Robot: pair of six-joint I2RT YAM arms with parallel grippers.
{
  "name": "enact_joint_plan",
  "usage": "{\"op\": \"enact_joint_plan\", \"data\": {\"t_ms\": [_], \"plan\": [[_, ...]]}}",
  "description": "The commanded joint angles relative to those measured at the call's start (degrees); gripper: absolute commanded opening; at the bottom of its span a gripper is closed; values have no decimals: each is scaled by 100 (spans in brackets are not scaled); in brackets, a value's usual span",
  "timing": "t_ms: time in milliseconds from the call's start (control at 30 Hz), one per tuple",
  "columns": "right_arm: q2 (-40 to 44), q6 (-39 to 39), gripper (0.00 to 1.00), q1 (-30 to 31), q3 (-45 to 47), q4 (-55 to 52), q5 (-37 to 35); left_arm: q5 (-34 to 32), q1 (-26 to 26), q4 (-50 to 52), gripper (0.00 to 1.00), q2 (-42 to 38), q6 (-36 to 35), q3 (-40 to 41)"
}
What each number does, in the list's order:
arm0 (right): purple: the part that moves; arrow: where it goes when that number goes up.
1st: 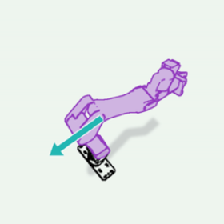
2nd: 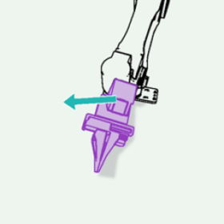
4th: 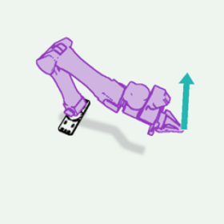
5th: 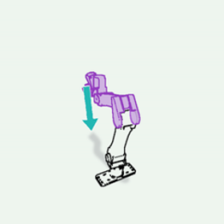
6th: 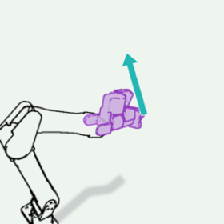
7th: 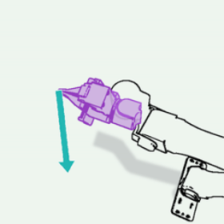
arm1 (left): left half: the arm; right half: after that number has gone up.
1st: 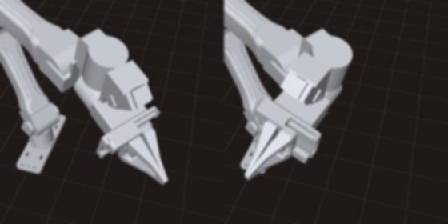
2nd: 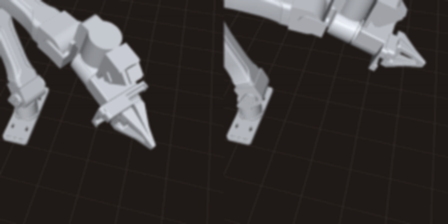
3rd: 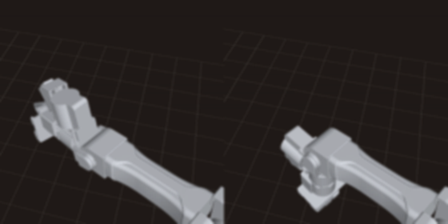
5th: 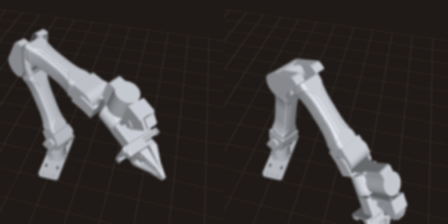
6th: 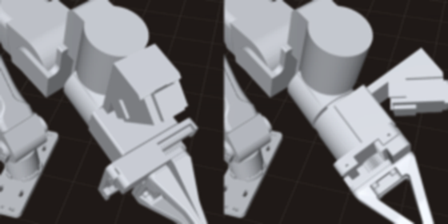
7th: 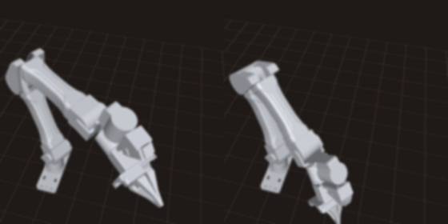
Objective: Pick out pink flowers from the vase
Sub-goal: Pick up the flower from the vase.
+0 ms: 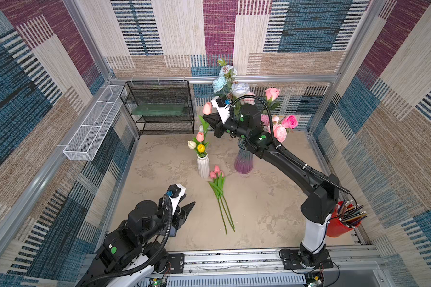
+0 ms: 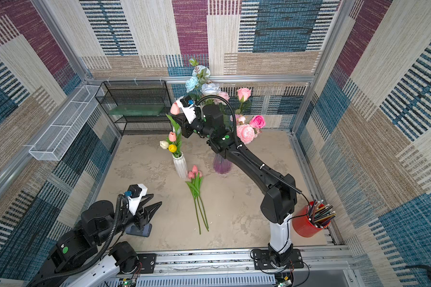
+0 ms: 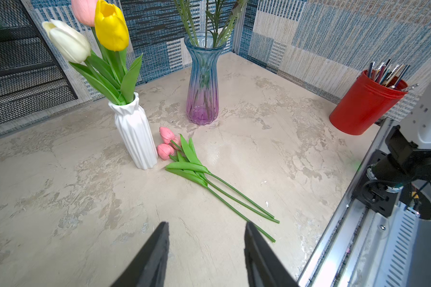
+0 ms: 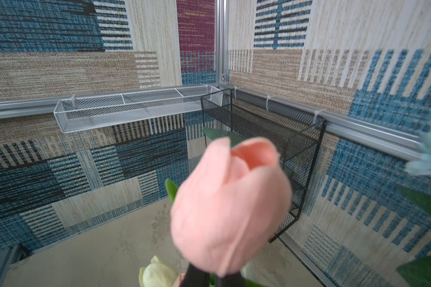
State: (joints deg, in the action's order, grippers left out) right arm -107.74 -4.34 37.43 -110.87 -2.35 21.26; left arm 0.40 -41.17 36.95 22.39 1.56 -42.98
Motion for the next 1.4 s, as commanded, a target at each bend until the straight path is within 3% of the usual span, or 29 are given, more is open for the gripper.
{"op": "enact_joint_plan", "data": {"t_ms": [0,300,567,1033,1367], "plan": [[239,-275,4,43,-205,-342,-208,117,-4,-67,51,22,-129,-94],[1020,-636,4,200,-622,-527,-391,314,-5,18,53,377,-235,-658],[2057,-816,4,556,-200,-746,-350,699,-4,110,56,915,-264,-1166],[4668,-156,4,967,2772,-794,244,1851,-5,30,61,1867,-546,-1523],[5880,783,5,1047,4649,178,685,3321,-162,-584,59,2329,-1158,-1326]]}}
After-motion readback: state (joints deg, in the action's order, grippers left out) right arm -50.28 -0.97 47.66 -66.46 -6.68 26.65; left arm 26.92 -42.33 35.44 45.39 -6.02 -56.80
